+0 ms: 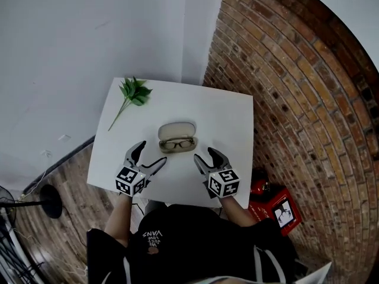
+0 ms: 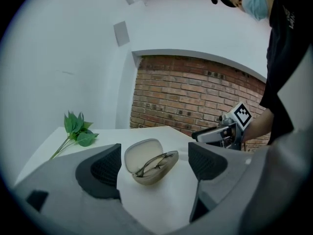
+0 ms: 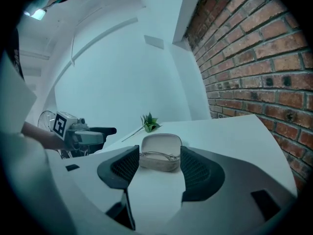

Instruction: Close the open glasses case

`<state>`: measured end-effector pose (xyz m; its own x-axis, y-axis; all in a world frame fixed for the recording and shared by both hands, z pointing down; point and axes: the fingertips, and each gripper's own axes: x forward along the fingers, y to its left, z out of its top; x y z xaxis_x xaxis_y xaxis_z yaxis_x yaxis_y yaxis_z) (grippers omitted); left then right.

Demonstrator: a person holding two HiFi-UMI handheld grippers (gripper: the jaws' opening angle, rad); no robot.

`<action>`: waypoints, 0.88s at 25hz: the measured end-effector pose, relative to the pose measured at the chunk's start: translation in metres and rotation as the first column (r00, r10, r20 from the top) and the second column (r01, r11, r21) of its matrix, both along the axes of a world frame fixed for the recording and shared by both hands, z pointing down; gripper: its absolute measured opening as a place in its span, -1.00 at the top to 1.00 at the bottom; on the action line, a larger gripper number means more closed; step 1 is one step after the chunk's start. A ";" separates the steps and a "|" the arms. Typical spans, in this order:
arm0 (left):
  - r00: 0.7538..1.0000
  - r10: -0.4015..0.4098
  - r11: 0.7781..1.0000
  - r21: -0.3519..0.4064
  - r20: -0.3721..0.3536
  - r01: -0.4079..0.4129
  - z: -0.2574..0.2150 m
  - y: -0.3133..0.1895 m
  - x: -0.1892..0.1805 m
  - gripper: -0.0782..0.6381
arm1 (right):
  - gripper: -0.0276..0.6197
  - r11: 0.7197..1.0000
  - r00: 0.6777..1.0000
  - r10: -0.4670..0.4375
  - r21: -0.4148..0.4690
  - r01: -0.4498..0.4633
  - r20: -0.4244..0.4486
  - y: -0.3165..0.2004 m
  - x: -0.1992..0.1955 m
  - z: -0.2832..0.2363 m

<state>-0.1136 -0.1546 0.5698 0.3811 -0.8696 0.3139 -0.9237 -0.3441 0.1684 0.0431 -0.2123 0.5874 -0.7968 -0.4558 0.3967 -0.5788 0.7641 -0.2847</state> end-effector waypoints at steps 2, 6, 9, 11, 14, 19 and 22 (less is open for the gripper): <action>0.999 0.051 0.999 -0.014 -0.010 -0.051 0.004 -0.010 -0.002 -0.44 | 0.16 1.000 1.000 0.015 -0.012 -0.015 -0.011 0.000 -0.004 0.006; 0.985 0.172 0.984 -0.040 -0.020 -0.173 0.013 -0.027 0.000 -0.49 | 0.16 0.997 0.998 0.060 -0.041 -0.061 -0.018 0.002 -0.009 0.016; 0.970 0.242 0.969 -0.054 -0.026 -0.243 0.019 -0.039 -0.002 -0.53 | 0.16 0.993 0.994 0.105 -0.057 -0.106 -0.022 0.004 -0.012 0.021; 0.960 0.278 0.958 -0.061 -0.030 -0.279 0.023 -0.045 -0.003 -0.55 | 0.16 0.990 0.991 0.130 -0.061 -0.131 -0.024 0.005 -0.013 0.023; 0.946 0.324 0.943 -0.069 -0.031 -0.325 0.028 -0.055 -0.005 -0.58 | 0.16 0.985 0.986 0.162 -0.061 -0.164 -0.029 0.007 -0.014 0.024; 0.922 0.386 0.917 -0.090 -0.036 -0.388 0.038 -0.070 -0.005 -0.58 | 0.17 0.976 0.978 0.205 -0.063 -0.207 -0.037 0.010 -0.014 0.029; 0.905 0.422 0.899 -0.112 -0.045 -0.424 0.048 -0.078 -0.002 -0.59 | 0.17 0.971 0.973 0.229 -0.068 -0.231 -0.039 0.013 -0.013 0.031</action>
<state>-0.1159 -0.2325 0.6180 0.7120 -0.5827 0.3918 -0.6915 -0.6785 0.2477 0.0305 -0.1994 0.6187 -0.6607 -0.5948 0.4578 -0.7460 0.5877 -0.3131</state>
